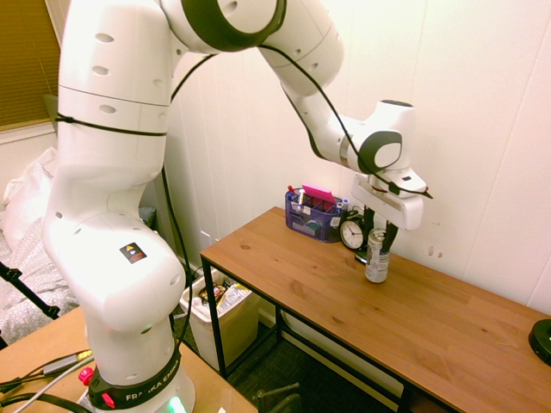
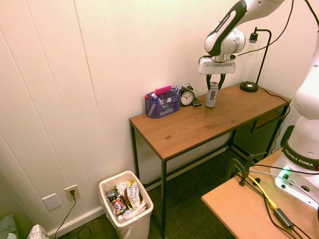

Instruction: Throw the can in the trash bin

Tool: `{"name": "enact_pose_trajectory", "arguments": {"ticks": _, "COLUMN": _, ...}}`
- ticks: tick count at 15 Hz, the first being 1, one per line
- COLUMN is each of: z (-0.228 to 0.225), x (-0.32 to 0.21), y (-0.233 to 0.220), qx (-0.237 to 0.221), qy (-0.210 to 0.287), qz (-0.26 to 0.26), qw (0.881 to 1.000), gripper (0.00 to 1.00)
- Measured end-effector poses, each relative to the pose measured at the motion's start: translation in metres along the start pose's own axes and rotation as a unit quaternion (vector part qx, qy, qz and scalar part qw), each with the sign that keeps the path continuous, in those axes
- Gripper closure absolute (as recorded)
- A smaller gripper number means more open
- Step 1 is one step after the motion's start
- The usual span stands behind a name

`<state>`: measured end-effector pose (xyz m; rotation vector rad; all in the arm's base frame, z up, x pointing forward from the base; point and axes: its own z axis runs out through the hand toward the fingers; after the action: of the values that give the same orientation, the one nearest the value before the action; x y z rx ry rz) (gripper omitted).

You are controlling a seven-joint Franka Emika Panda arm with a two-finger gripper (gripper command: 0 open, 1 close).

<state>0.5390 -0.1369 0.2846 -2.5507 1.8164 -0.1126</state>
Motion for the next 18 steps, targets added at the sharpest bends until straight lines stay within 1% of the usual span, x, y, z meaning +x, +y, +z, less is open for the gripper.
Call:
{"name": "enact_pose_trajectory", "arguments": {"ticks": 2, "z": -0.022, "x": -0.031, "y": 0.016, "qx": 0.019, "qy": 0.009, "qz": -0.016, "qw": 1.0, "gripper": 1.0}}
{"name": "enact_pose_trajectory", "arguments": {"ticks": 4, "z": -0.059, "x": -0.07, "y": 0.014, "qx": 0.041, "qy": 0.022, "qz": -0.042, "qw": 0.998, "gripper": 1.0}}
{"name": "enact_pose_trajectory", "arguments": {"ticks": 6, "z": -0.115, "x": -0.126, "y": -0.008, "qx": 0.063, "qy": 0.038, "qz": -0.075, "qw": 0.994, "gripper": 1.0}}
{"name": "enact_pose_trajectory", "arguments": {"ticks": 8, "z": -0.171, "x": -0.199, "y": -0.045, "qx": 0.081, "qy": 0.048, "qz": -0.116, "qw": 0.989, "gripper": 1.0}}
{"name": "enact_pose_trajectory", "arguments": {"ticks": 10, "z": -0.211, "x": -0.273, "y": -0.082, "qx": 0.087, "qy": 0.053, "qz": -0.161, "qw": 0.982, "gripper": 1.0}}
{"name": "enact_pose_trajectory", "arguments": {"ticks": 11, "z": -0.219, "x": -0.304, "y": -0.099, "qx": 0.086, "qy": 0.055, "qz": -0.183, "qw": 0.978, "gripper": 1.0}}
{"name": "enact_pose_trajectory", "arguments": {"ticks": 13, "z": -0.218, "x": -0.352, "y": -0.13, "qx": 0.076, "qy": 0.051, "qz": -0.219, "qw": 0.971, "gripper": 1.0}}
{"name": "enact_pose_trajectory", "arguments": {"ticks": 15, "z": -0.21, "x": -0.397, "y": -0.158, "qx": 0.066, "qy": 0.031, "qz": -0.256, "qw": 0.964, "gripper": 1.0}}
{"name": "enact_pose_trajectory", "arguments": {"ticks": 18, "z": -0.206, "x": -0.458, "y": -0.185, "qx": 0.045, "qy": 0.01, "qz": -0.301, "qw": 0.952, "gripper": 1.0}}
